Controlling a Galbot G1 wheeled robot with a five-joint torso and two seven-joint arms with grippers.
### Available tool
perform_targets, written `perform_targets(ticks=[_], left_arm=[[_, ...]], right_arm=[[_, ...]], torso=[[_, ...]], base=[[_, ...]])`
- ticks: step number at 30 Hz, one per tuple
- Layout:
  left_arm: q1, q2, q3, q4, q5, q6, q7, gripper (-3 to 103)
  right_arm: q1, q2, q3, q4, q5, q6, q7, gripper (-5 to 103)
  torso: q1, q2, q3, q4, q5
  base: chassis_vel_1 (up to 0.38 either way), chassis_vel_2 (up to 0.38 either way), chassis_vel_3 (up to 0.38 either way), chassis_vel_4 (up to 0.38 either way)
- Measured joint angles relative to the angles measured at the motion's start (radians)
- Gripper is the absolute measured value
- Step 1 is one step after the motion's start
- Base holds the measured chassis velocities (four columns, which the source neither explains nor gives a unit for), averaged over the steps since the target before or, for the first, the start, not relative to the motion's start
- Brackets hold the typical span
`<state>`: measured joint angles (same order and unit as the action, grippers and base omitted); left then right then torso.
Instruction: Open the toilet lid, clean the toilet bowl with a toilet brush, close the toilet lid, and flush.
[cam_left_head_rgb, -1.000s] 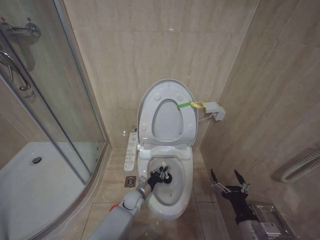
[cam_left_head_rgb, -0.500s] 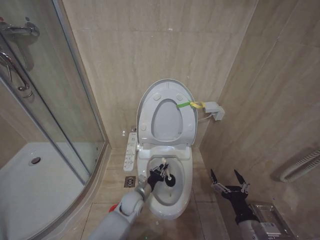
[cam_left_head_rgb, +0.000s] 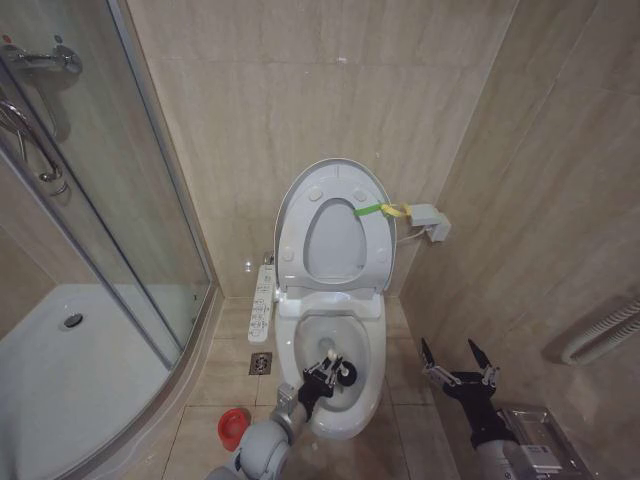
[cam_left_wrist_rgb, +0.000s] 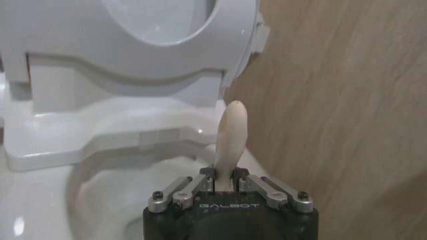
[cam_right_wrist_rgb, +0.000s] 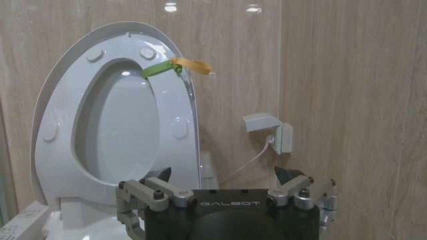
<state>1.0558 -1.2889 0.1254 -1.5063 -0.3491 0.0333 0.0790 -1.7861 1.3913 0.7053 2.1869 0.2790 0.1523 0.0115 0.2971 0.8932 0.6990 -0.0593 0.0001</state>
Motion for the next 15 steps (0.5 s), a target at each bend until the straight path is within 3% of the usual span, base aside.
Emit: perform_targets(ticks=[6, 15], left_arm=[[-0.019, -0.005, 0.001, 0.020, -0.002, 0.000, 0.005, 16], [0.045, 0.023, 0.018, -0.169, -0.004, 0.060, -0.031, 16]], right_arm=[[0.000, 0.000, 0.000, 0.000, 0.000, 0.000, 0.000, 100], [0.000, 0.000, 0.000, 0.000, 0.000, 0.000, 0.000, 100]], torso=[[0.000, 0.000, 0.000, -0.0002, -0.0001], [0.000, 0.000, 0.000, -0.0003, -0.0002]], base=[[0.000, 0.000, 0.000, 0.000], [0.000, 0.000, 0.000, 0.000]])
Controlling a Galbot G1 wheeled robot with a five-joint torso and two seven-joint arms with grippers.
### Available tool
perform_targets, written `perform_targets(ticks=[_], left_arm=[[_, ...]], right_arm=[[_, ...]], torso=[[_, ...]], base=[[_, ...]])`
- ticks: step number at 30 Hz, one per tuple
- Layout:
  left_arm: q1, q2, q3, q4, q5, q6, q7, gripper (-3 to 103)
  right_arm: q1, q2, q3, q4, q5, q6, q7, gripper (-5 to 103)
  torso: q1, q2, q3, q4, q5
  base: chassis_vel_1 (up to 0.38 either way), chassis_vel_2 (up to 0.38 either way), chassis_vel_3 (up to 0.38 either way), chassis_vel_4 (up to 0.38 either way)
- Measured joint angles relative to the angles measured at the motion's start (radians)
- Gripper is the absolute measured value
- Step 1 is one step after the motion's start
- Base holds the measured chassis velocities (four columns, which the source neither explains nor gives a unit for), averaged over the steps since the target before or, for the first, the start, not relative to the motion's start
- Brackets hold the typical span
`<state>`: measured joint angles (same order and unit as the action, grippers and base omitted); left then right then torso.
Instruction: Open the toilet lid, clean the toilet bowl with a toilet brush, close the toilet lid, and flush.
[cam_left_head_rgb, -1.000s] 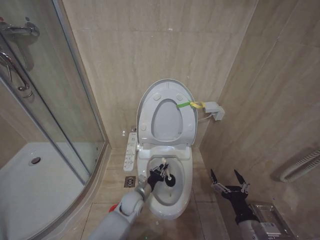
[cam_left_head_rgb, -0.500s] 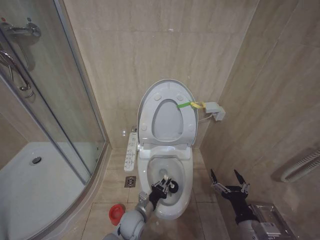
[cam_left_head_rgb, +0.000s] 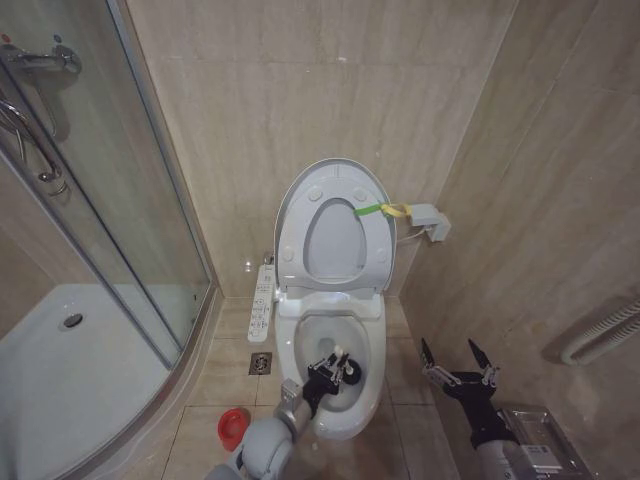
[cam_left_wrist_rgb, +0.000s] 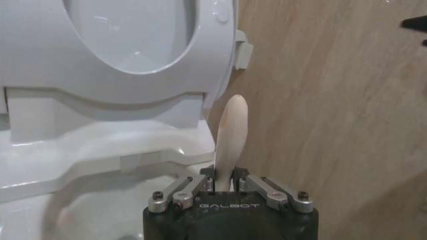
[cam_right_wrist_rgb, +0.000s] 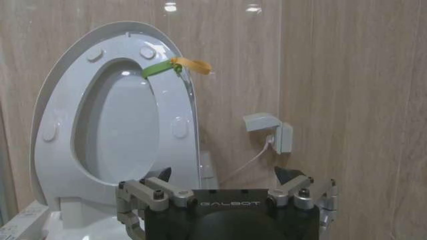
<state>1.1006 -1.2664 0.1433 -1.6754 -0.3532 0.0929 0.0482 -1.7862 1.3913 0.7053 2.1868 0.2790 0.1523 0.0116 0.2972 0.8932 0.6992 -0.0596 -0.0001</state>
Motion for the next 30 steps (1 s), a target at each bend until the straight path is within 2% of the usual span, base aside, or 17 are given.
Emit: perform_targets(ticks=[4, 10, 16, 21, 28, 30], left_arm=[[0.028, 0.003, 0.008, -0.015, -0.019, 0.031, -0.026, 16], [-0.010, -0.023, 0.019, 0.087, -0.039, 0.053, -0.035, 16], [-0.028, -0.039, 0.031, 0.095, -0.041, 0.067, -0.055, 18], [0.021, -0.021, 0.035, -0.001, 0.005, 0.105, -0.097, 18], [0.127, -0.022, -0.040, -0.071, 0.119, 0.114, -0.106, 18], [0.137, -0.025, -0.049, -0.078, 0.130, 0.113, -0.102, 18]], right_arm=[[0.000, 0.000, 0.000, 0.000, 0.000, 0.000, 0.000, 100], [0.000, 0.000, 0.000, 0.000, 0.000, 0.000, 0.000, 100], [0.000, 0.000, 0.000, 0.000, 0.000, 0.000, 0.000, 100], [0.000, 0.000, 0.000, 0.000, 0.000, 0.000, 0.000, 100], [0.000, 0.000, 0.000, 0.000, 0.000, 0.000, 0.000, 100], [0.000, 0.000, 0.000, 0.000, 0.000, 0.000, 0.000, 100]], torso=[[0.000, 0.000, 0.000, 0.0003, 0.0001], [0.000, 0.000, 0.000, 0.0004, 0.0002], [0.000, 0.000, 0.000, 0.0001, 0.0002], [0.000, 0.000, 0.000, -0.0001, 0.0000], [0.000, 0.000, 0.000, -0.0001, -0.0002], [0.000, 0.000, 0.000, -0.0001, -0.0002]], base=[[0.000, 0.000, 0.000, 0.000], [0.000, 0.000, 0.000, 0.000], [0.000, 0.000, 0.000, 0.000], [0.000, 0.000, 0.000, 0.000], [0.000, 0.000, 0.000, 0.000], [0.000, 0.000, 0.000, 0.000]])
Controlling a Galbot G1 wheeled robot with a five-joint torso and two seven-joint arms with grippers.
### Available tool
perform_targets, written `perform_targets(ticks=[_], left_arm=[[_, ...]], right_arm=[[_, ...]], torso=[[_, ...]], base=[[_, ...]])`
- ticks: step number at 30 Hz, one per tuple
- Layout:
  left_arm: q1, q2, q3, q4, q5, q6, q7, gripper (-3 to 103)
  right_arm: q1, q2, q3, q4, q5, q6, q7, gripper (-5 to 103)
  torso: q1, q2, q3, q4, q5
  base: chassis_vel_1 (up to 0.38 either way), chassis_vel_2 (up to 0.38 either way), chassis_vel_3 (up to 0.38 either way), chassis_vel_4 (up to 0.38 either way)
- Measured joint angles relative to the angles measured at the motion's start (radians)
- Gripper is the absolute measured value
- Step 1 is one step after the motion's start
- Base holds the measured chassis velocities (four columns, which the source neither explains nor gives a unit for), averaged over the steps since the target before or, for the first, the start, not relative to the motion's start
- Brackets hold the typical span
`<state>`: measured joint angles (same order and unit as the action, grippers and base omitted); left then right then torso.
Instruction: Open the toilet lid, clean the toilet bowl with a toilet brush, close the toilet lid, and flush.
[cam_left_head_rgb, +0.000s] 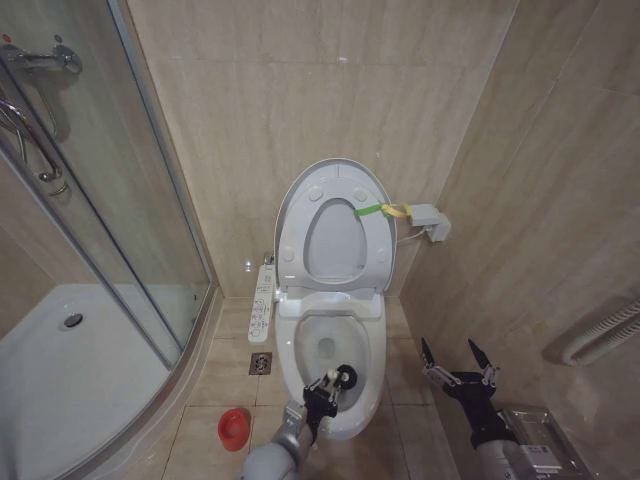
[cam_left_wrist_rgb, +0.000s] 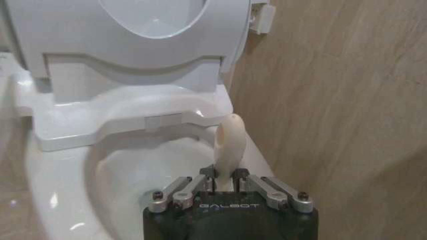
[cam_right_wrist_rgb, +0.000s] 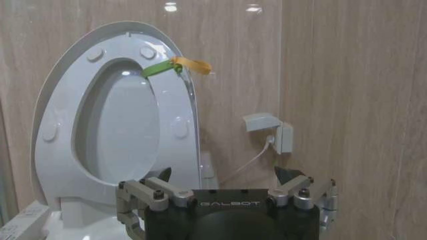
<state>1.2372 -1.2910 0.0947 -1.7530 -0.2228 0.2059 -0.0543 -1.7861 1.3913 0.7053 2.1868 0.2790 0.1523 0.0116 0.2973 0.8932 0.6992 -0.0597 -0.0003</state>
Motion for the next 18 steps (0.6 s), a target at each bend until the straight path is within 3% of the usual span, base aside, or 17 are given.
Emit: perform_targets(ticks=[6, 10, 18], left_arm=[[0.022, -0.015, -0.048, -0.037, 0.073, -0.039, 0.048, 16], [0.019, -0.013, -0.061, -0.049, 0.080, -0.041, 0.055, 16], [0.097, 0.042, -0.083, -0.163, 0.080, 0.053, 0.036, 16]], right_arm=[[0.000, 0.000, 0.000, 0.000, 0.000, 0.000, 0.000, 100], [0.000, 0.000, 0.000, 0.000, 0.000, 0.000, 0.000, 100], [0.000, 0.000, 0.000, 0.000, 0.000, 0.000, 0.000, 100]], torso=[[0.000, 0.000, 0.000, 0.0000, 0.0000], [0.000, 0.000, 0.000, 0.0000, 0.0003], [0.000, 0.000, 0.000, 0.0004, 0.0003]], base=[[0.000, 0.000, 0.000, 0.000], [0.000, 0.000, 0.000, 0.000], [0.000, 0.000, 0.000, 0.000]])
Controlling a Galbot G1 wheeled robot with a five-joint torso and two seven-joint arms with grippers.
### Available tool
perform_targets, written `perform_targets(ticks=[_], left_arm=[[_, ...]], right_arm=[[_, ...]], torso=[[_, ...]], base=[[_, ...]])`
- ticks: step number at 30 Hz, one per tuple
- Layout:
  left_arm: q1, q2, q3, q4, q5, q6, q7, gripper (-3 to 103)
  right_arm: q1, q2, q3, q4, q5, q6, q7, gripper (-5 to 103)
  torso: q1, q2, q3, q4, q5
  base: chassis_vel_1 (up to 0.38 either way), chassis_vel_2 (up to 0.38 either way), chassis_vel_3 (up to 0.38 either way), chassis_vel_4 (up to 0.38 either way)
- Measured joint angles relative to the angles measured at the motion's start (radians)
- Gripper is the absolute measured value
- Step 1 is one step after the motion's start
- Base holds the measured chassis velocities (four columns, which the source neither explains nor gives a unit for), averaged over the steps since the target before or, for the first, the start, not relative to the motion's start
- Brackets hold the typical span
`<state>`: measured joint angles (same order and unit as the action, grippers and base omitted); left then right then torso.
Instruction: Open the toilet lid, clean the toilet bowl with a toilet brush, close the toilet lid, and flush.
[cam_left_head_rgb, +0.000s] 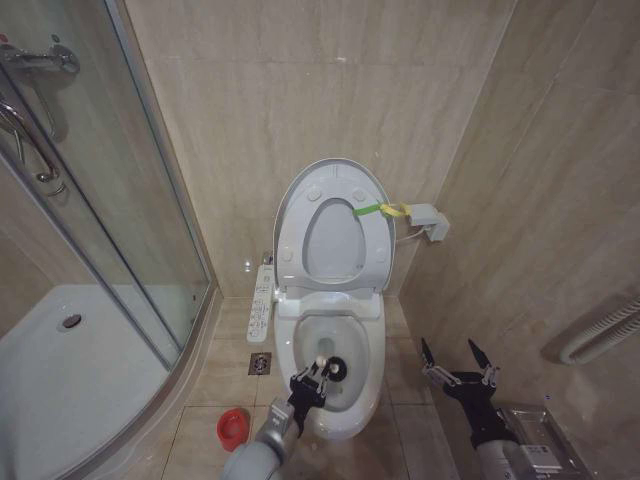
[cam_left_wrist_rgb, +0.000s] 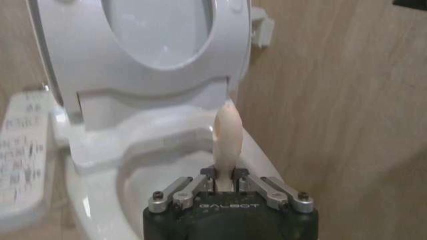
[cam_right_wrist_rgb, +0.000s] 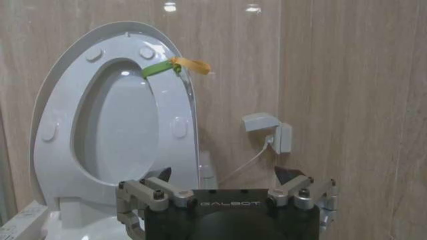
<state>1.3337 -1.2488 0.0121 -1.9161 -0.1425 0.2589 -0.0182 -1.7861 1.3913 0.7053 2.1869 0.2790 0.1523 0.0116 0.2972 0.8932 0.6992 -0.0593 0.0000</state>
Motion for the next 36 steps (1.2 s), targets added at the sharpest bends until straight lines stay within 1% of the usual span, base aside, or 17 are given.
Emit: perform_targets(ticks=[6, 9, 12, 16, 17, 20, 23, 26, 30, 31, 34, 36], left_arm=[[0.013, 0.009, 0.018, -0.007, -0.036, 0.024, -0.002, 16], [-0.004, 0.000, 0.026, 0.020, -0.044, 0.026, 0.000, 16], [-0.046, -0.019, 0.040, 0.092, -0.090, 0.030, 0.001, 16], [-0.078, -0.030, 0.052, 0.137, -0.120, 0.038, 0.001, 16], [-0.078, -0.030, 0.052, 0.137, -0.120, 0.038, 0.001, 16], [-0.111, -0.041, 0.056, 0.187, -0.139, 0.036, 0.001, 16], [-0.122, -0.046, 0.058, 0.198, -0.142, 0.032, 0.002, 16], [-0.115, -0.041, 0.060, 0.175, -0.146, 0.036, -0.003, 16], [-0.028, 0.009, 0.051, 0.032, -0.154, 0.050, -0.016, 16], [-0.028, 0.009, 0.051, 0.032, -0.154, 0.050, -0.016, 16], [0.019, 0.018, 0.042, -0.020, -0.154, 0.058, -0.026, 16], [0.033, 0.017, 0.041, -0.027, -0.154, 0.062, -0.035, 16]], right_arm=[[0.000, 0.000, 0.000, 0.000, 0.000, 0.000, 0.000, 100], [0.000, 0.000, 0.000, 0.000, 0.000, 0.000, 0.000, 100], [0.000, 0.000, 0.000, 0.000, 0.000, 0.000, 0.000, 100], [0.000, 0.000, 0.000, 0.000, 0.000, 0.000, 0.000, 100], [0.000, 0.000, 0.000, 0.000, 0.000, 0.000, 0.000, 100], [0.000, 0.000, 0.000, 0.000, 0.000, 0.000, 0.000, 100], [0.000, 0.000, 0.000, 0.000, 0.000, 0.000, 0.000, 100], [0.000, 0.000, 0.000, 0.000, 0.000, 0.000, 0.000, 100], [0.000, 0.000, 0.000, 0.000, 0.000, 0.000, 0.000, 100], [0.000, 0.000, 0.000, 0.000, 0.000, 0.000, 0.000, 100], [0.000, 0.000, 0.000, 0.000, 0.000, 0.000, 0.000, 100], [0.000, 0.000, 0.000, 0.000, 0.000, 0.000, 0.000, 100]], torso=[[0.000, 0.000, 0.000, 0.0000, 0.0000], [0.000, 0.000, 0.000, -0.0001, 0.0000], [0.000, 0.000, 0.000, 0.0001, 0.0001], [0.000, 0.000, 0.000, 0.0001, 0.0002], [0.000, 0.000, 0.000, 0.0001, 0.0002], [0.000, 0.000, 0.000, 0.0002, 0.0003], [0.000, 0.000, 0.000, -0.0001, 0.0000], [0.000, 0.000, 0.000, -0.0002, -0.0001], [0.000, 0.000, 0.000, -0.0003, -0.0001], [0.000, 0.000, 0.000, -0.0003, -0.0001], [0.000, 0.000, 0.000, -0.0001, -0.0001], [0.000, 0.000, 0.000, -0.0001, -0.0001]], base=[[0.000, 0.000, 0.000, 0.000], [0.000, 0.000, 0.000, 0.000], [0.000, 0.000, 0.000, 0.000], [0.000, 0.000, 0.000, 0.000], [0.000, 0.000, 0.000, 0.000], [0.000, 0.000, 0.000, 0.000], [0.000, 0.000, 0.000, 0.000], [0.000, 0.000, 0.000, 0.000], [0.000, 0.000, 0.000, 0.000], [0.000, 0.000, 0.000, 0.000], [0.000, 0.000, 0.000, 0.000], [0.000, 0.000, 0.000, 0.000]])
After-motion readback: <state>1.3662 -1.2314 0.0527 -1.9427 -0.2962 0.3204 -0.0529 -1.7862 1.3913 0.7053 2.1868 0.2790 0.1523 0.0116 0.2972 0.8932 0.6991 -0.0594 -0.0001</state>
